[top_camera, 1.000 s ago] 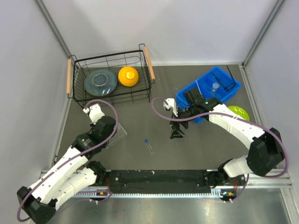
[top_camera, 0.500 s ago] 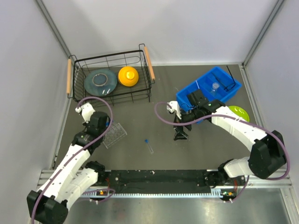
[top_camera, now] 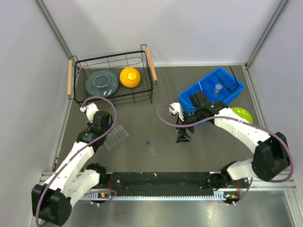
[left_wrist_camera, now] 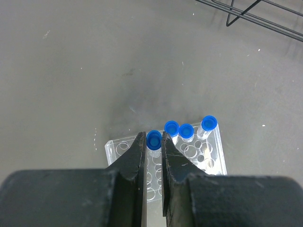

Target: Organize the chemistry lab equipment

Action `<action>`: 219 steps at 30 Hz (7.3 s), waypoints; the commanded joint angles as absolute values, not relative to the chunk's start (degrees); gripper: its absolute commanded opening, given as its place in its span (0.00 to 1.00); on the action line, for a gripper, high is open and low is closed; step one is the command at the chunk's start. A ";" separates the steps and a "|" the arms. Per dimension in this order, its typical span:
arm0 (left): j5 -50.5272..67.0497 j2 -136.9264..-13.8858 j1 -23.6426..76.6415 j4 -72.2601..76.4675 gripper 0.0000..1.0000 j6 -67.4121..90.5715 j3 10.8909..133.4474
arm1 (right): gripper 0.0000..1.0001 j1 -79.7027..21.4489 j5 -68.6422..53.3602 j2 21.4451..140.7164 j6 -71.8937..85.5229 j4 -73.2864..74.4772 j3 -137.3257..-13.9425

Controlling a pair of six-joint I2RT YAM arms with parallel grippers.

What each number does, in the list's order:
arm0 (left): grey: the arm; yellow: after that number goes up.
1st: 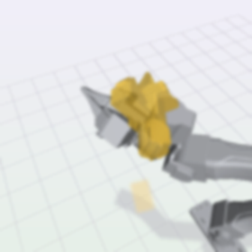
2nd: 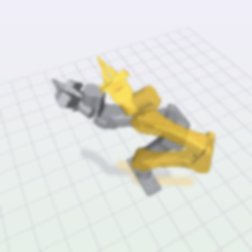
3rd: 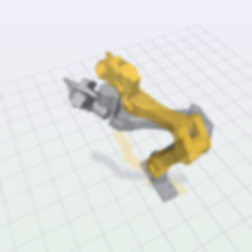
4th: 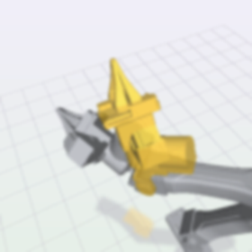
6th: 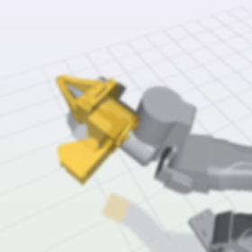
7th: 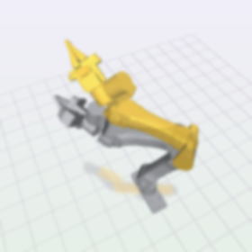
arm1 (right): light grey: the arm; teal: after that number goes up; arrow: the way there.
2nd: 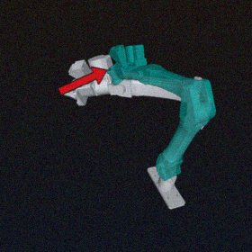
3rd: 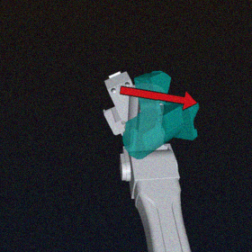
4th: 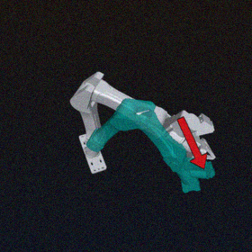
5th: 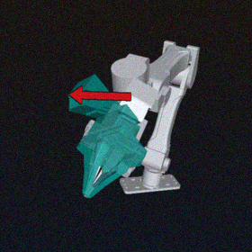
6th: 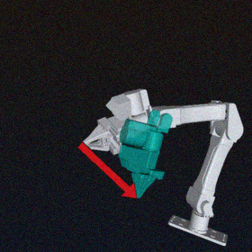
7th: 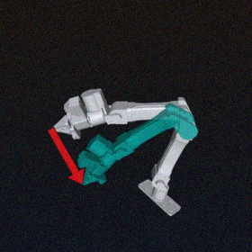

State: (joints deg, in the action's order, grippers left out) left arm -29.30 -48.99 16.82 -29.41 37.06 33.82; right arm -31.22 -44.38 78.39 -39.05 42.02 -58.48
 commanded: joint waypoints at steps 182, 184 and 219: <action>19.42 -39.55 36.12 1.14 0.44 68.47 24.08 | 0.06 -46.49 -49.48 85.17 -2.37 24.08 -61.96; 19.51 -39.64 36.38 1.14 0.42 68.47 24.08 | 0.06 -46.32 -49.48 85.17 -2.46 24.00 -61.96; -33.55 -34.71 36.56 -52.00 0.10 50.89 42.53 | 0.99 -33.76 -40.26 78.67 -26.10 38.41 -66.53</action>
State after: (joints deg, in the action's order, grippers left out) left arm -13.80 -33.76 37.17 -36.01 54.89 37.89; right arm -37.32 -42.06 83.44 -18.74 36.29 -64.31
